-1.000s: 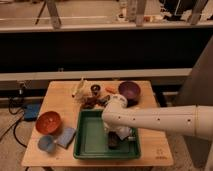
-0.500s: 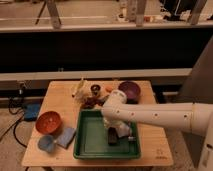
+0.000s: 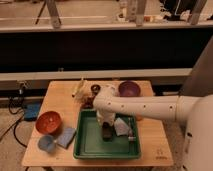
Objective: Wipe tray with eraser
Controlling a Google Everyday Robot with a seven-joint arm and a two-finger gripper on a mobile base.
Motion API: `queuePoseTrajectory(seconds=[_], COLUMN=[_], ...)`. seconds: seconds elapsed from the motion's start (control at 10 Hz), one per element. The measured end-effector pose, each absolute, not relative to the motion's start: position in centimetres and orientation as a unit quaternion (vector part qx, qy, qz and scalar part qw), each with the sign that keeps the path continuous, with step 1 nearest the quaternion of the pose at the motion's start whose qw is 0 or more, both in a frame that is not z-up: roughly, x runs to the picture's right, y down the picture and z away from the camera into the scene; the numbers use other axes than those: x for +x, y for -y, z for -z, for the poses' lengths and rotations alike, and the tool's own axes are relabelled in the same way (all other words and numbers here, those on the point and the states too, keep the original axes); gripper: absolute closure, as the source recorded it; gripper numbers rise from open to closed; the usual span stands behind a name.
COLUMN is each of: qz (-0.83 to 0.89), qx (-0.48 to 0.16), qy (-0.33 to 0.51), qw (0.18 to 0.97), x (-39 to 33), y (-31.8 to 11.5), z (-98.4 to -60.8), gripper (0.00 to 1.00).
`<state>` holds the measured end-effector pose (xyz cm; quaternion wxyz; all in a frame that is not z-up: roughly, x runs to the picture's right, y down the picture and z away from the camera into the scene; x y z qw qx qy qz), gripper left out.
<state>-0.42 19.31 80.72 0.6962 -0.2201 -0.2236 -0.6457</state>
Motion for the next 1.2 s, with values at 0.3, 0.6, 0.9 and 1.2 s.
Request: queuePoseTrajectory(seconds=[0.3,0.6,0.9,1.2], qz=[0.640,0.628,0.632,0.653], qx=[-0.226,-0.227,-0.220,-0.203], qy=[0.221,0.219,0.220,0.217], qw=[0.700,0.711,0.710,0.696], x=[0.8,2.6,2.8,0.7], y=[-19.3,-19.7,-21.8,-25.1], z=[-80.7,-80.3,-78.4,-75.4], gripper=[0.98,0.98,0.98,0.98])
